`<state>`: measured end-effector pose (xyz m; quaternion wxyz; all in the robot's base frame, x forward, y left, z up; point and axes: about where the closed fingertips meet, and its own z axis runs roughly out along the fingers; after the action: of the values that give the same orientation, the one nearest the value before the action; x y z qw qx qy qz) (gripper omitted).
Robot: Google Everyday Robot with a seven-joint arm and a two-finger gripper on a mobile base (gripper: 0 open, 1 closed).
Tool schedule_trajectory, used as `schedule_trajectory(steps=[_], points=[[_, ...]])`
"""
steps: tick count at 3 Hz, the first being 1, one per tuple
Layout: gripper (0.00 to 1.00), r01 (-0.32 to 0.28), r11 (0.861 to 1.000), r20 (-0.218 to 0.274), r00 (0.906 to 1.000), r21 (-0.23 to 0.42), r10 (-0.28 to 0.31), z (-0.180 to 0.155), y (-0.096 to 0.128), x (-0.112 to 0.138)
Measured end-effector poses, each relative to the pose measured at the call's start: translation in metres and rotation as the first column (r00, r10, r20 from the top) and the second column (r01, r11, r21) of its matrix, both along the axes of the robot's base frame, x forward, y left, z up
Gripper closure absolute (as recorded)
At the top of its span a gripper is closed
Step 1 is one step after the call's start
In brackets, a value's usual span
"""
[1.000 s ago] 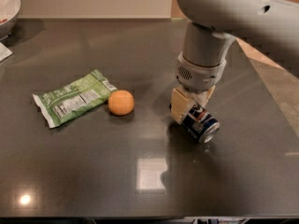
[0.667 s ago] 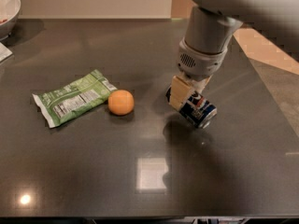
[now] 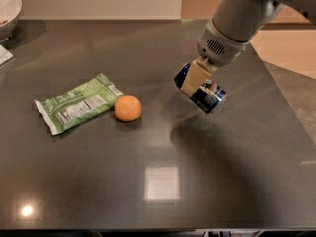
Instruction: Place pepsi can upright
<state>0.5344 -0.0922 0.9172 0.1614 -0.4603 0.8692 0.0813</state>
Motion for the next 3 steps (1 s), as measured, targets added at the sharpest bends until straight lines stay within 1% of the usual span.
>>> schedule_trajectory(steps=[1,2,3], points=[[1.0,-0.084,0.992,0.098,0.9924,0.092,0.075,0.006,-0.002,0.016],[1.0,-0.139,0.97,0.195,0.9757,0.197,0.1,0.005,-0.005,0.031],[1.0,-0.177,0.93,0.276,0.9574,0.324,0.086,-0.001,-0.002,0.046]])
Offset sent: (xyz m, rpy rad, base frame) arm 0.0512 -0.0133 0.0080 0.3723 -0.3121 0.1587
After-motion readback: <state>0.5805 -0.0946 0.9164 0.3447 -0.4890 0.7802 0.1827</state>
